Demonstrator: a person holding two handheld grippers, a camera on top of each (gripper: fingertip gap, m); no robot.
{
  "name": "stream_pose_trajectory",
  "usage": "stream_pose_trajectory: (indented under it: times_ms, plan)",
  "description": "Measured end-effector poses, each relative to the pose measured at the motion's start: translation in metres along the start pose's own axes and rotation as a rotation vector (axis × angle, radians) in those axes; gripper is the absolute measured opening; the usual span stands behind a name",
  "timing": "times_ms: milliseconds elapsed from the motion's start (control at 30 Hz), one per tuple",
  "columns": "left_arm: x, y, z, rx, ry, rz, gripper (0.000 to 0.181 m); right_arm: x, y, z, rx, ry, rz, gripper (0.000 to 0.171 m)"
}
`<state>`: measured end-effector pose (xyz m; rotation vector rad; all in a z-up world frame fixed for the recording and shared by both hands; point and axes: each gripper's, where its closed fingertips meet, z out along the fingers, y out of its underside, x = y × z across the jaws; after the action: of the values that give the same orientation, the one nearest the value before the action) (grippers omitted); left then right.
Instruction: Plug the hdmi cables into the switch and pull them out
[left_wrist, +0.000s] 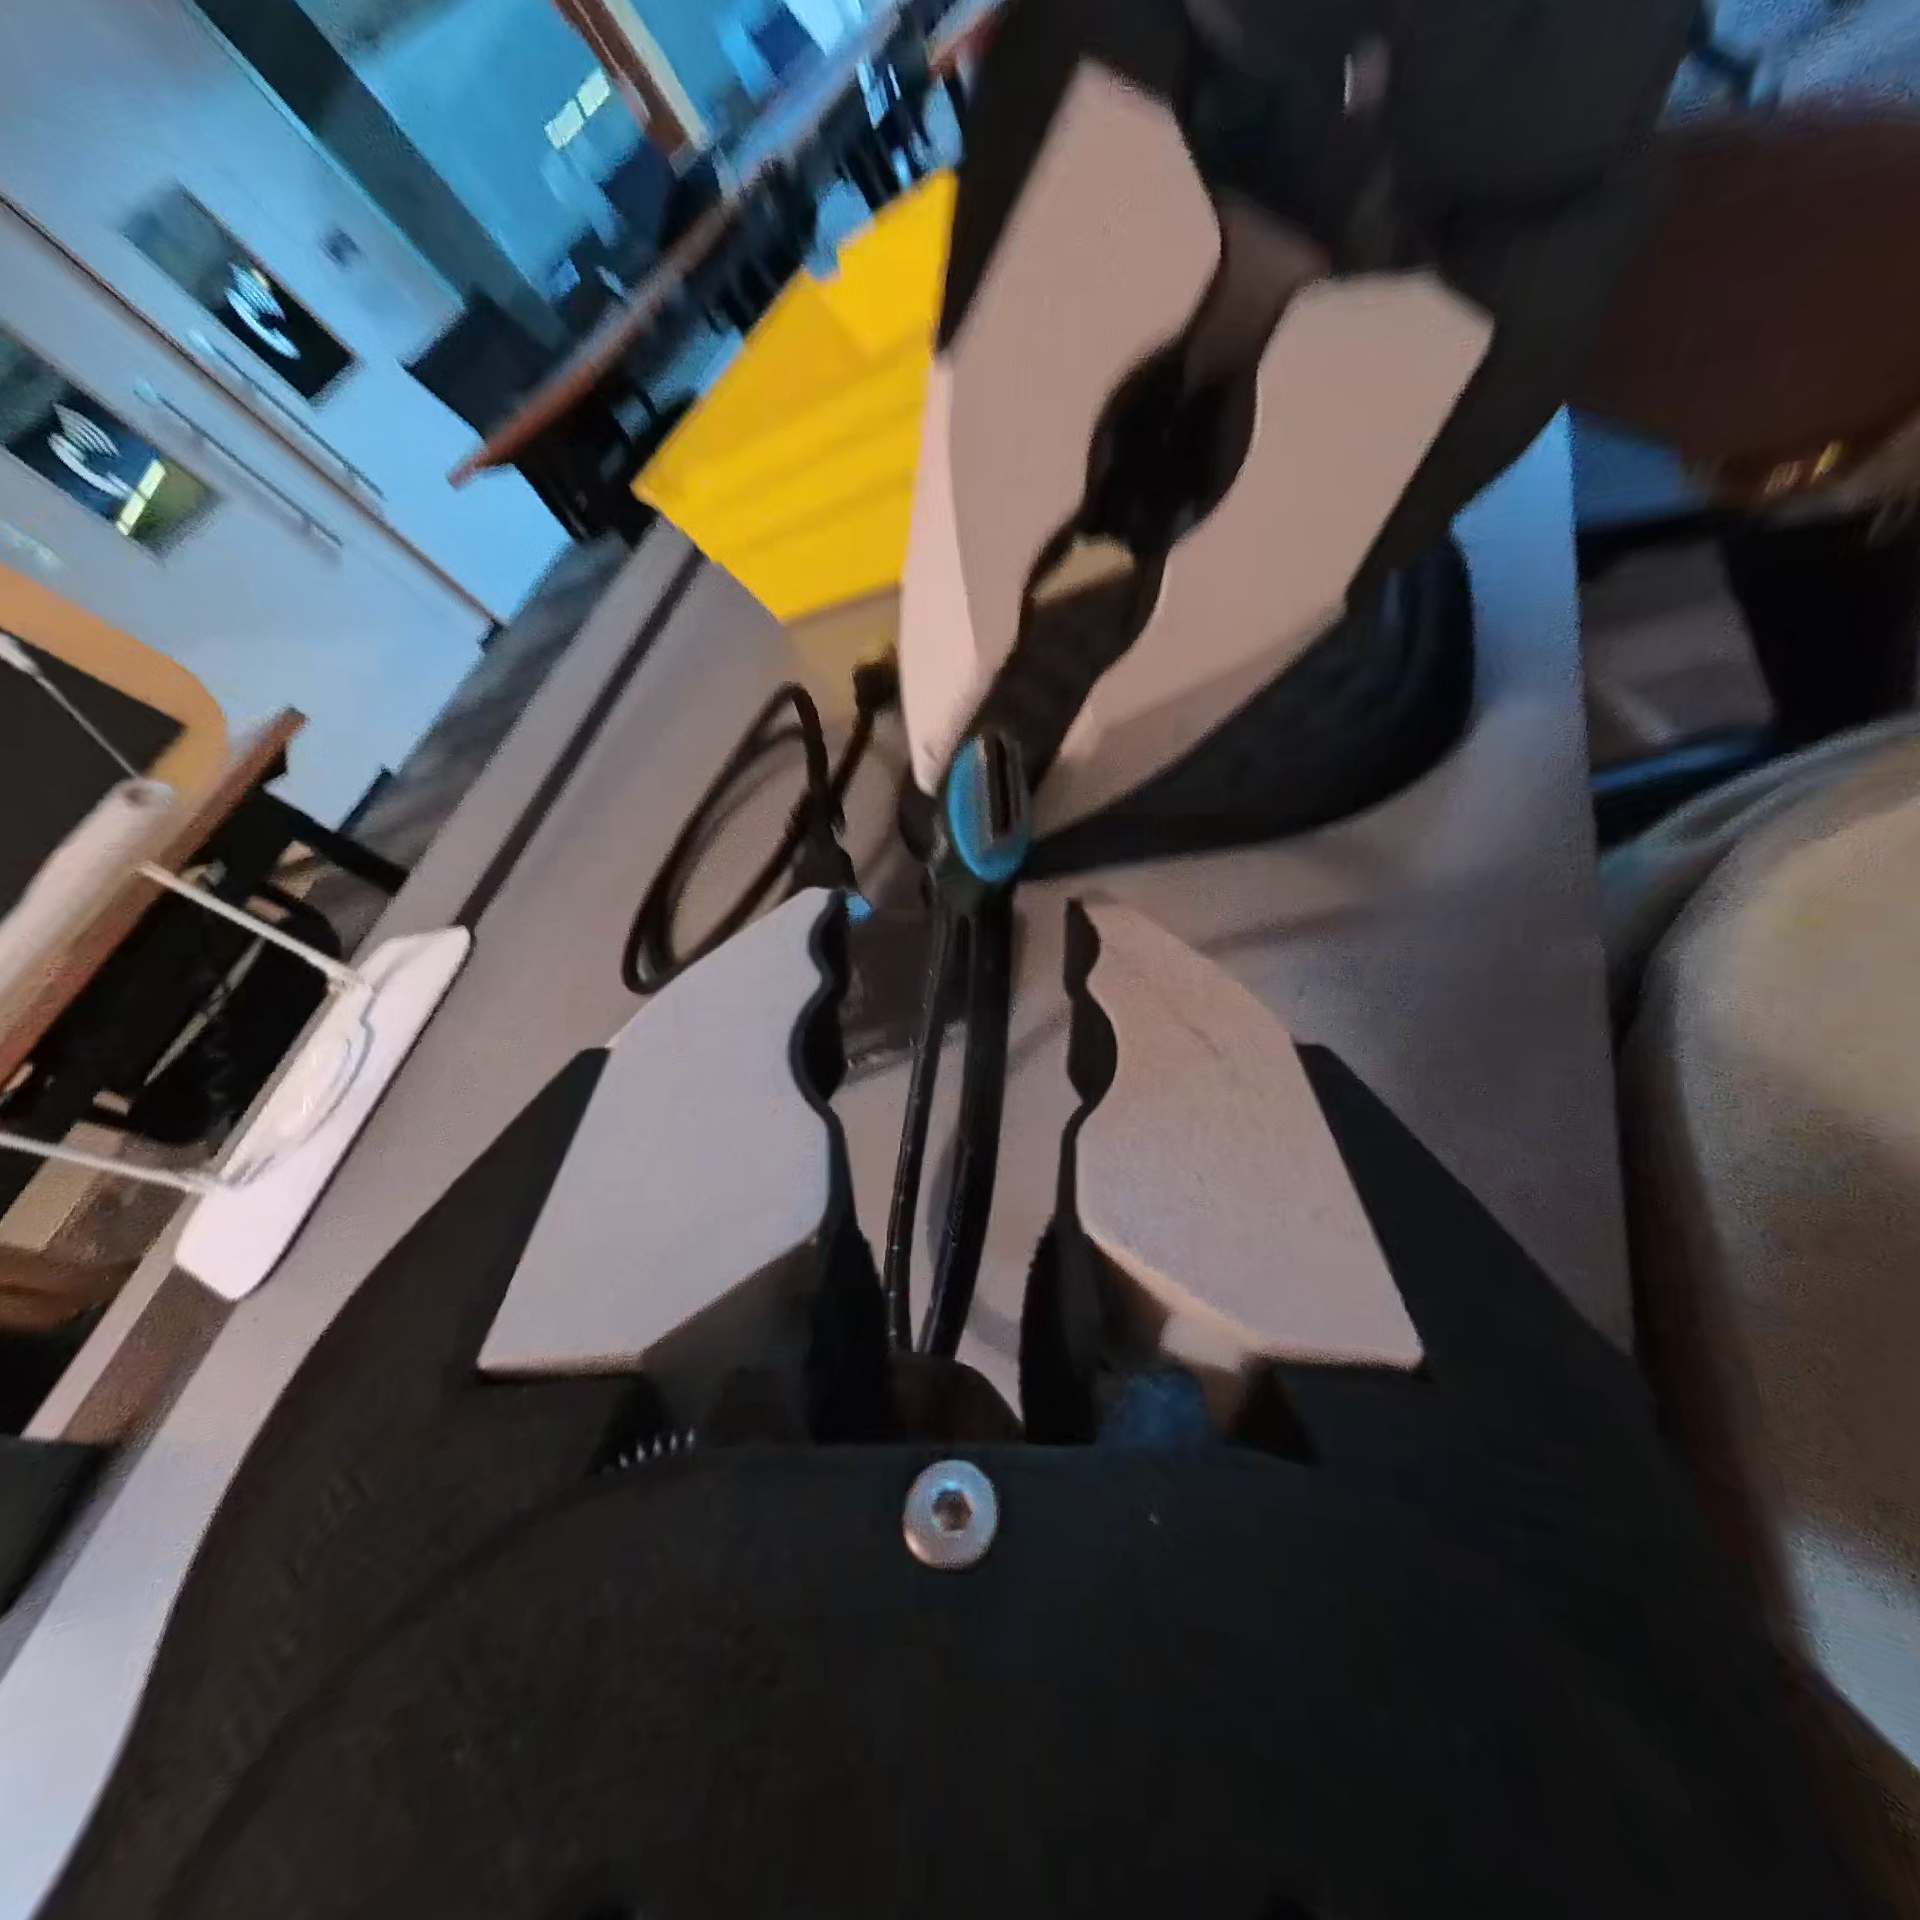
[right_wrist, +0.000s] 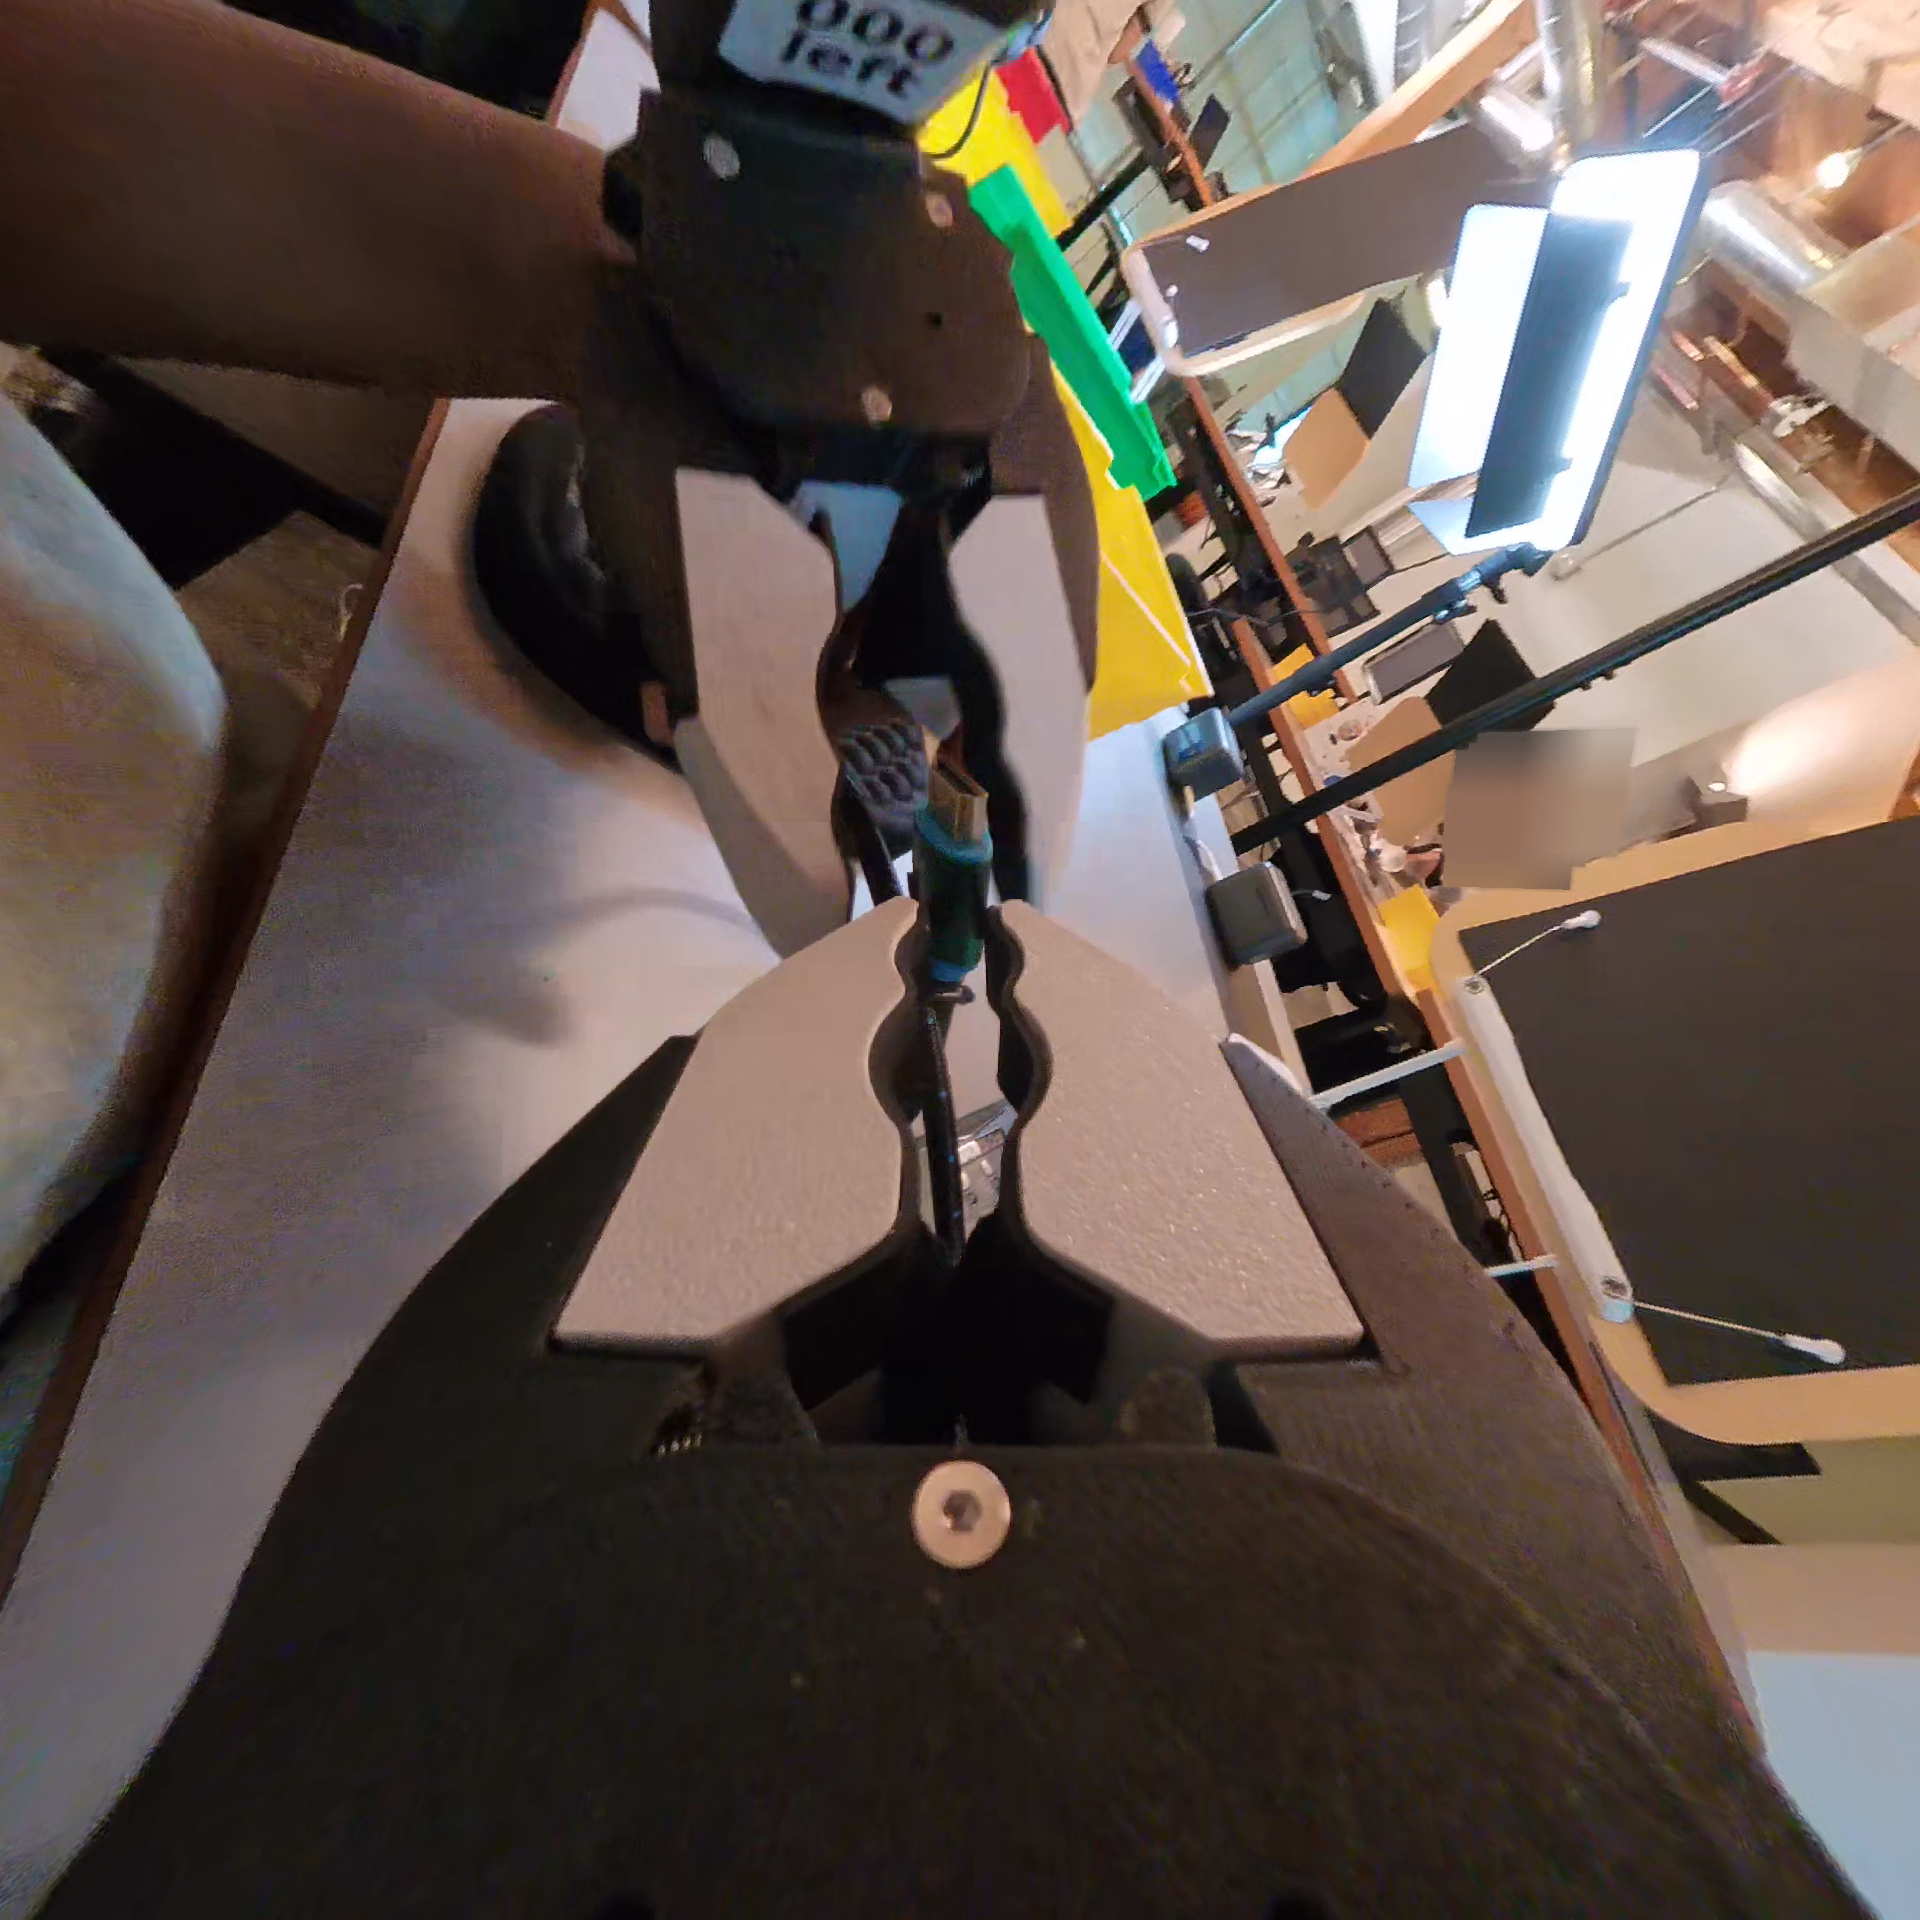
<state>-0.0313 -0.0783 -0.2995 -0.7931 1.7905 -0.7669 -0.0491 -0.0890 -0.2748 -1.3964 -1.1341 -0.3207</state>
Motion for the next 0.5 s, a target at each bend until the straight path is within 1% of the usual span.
stream_pose_trajectory:
  times_ms: [33, 67, 133, 233, 300, 333, 367, 400, 500]
  plan:
    - [0.001, 0.008, 0.005, -0.044, -0.002, 0.024, 0.032, -0.001, 0.003, -0.001, -0.007, -0.008, 0.007, 0.009]
    - [0.0, 0.013, 0.009, -0.067, -0.02, 0.048, 0.02, -0.001, 0.005, -0.001, -0.011, -0.015, 0.014, 0.01]
    - [0.005, 0.015, 0.012, -0.07, 0.0, 0.071, 0.006, -0.001, 0.008, -0.003, -0.008, -0.018, 0.021, 0.01]
    - [0.009, 0.015, 0.013, -0.097, 0.014, 0.105, 0.005, -0.005, 0.007, -0.006, -0.001, -0.05, 0.001, 0.011]
    - [0.01, 0.016, 0.012, -0.123, 0.007, 0.155, 0.005, -0.008, 0.005, -0.005, 0.005, -0.057, -0.049, 0.031]
    - [0.012, 0.015, 0.012, -0.13, 0.011, 0.173, 0.005, -0.011, 0.003, -0.004, 0.009, -0.062, -0.078, 0.031]
    - [0.013, 0.013, 0.012, -0.131, 0.012, 0.188, 0.005, -0.014, 0.001, -0.002, 0.01, -0.072, -0.099, 0.021]
    - [0.014, 0.014, 0.012, -0.146, 0.011, 0.199, 0.005, -0.014, 0.0, -0.001, 0.008, -0.067, -0.108, 0.014]
    - [0.009, 0.015, 0.011, -0.178, -0.013, 0.201, 0.004, -0.012, -0.002, -0.003, -0.01, -0.052, -0.118, 0.012]
